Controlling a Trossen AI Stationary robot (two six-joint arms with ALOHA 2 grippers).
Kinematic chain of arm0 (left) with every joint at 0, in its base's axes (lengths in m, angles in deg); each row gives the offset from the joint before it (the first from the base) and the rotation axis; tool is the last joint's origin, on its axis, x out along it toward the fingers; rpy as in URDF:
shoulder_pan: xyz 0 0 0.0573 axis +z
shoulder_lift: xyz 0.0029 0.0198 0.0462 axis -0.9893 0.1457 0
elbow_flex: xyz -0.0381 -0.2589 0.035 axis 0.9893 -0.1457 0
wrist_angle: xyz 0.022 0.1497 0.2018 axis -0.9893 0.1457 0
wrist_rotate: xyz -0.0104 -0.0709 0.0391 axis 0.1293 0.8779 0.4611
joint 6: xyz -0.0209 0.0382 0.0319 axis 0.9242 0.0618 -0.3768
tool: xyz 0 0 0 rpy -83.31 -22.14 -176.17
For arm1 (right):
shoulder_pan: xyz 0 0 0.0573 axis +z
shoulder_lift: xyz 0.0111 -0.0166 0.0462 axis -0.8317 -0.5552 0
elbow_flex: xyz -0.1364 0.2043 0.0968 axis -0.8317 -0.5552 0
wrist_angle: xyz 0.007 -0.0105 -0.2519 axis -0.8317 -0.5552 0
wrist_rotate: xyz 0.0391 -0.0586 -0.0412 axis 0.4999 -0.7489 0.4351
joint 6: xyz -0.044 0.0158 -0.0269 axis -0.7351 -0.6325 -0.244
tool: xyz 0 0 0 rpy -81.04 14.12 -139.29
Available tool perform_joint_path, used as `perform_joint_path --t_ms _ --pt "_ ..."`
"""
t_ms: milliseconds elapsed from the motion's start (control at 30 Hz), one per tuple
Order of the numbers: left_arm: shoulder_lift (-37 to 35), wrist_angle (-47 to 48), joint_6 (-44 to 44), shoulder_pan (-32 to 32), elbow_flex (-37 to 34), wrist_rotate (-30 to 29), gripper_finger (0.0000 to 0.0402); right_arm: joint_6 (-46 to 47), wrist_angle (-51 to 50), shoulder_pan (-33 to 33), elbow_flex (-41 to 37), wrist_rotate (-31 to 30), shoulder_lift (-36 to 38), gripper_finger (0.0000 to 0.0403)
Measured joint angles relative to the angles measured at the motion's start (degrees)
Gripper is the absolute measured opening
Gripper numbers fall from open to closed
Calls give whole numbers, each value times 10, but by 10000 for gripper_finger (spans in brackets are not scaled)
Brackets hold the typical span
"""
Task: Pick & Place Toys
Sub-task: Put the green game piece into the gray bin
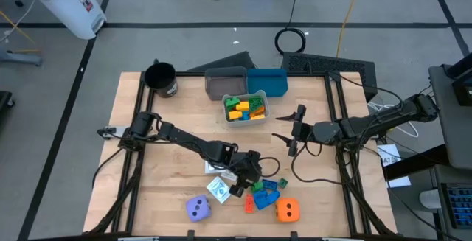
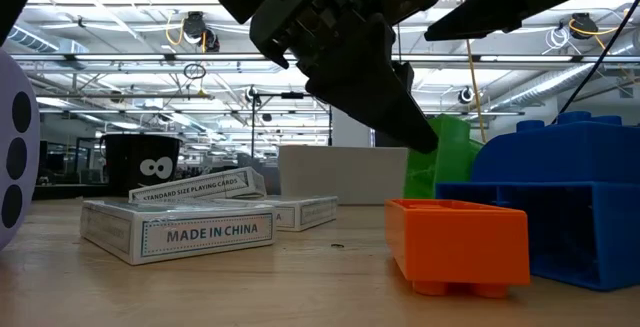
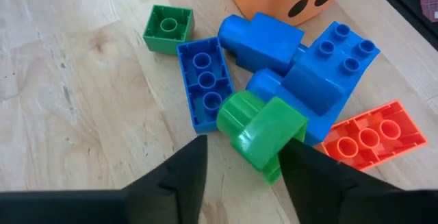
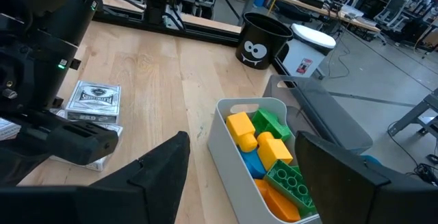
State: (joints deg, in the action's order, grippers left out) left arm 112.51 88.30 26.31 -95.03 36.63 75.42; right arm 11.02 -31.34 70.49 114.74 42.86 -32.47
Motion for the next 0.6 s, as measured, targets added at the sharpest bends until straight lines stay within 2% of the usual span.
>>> perform_joint_path --t_ms 400,600 --pt "-8 24 2 5 -1 1 12 0 0 0 0 0 0 256" --pt "-41 51 1 15 -1 -30 18 0 0 0 0 0 0 256"
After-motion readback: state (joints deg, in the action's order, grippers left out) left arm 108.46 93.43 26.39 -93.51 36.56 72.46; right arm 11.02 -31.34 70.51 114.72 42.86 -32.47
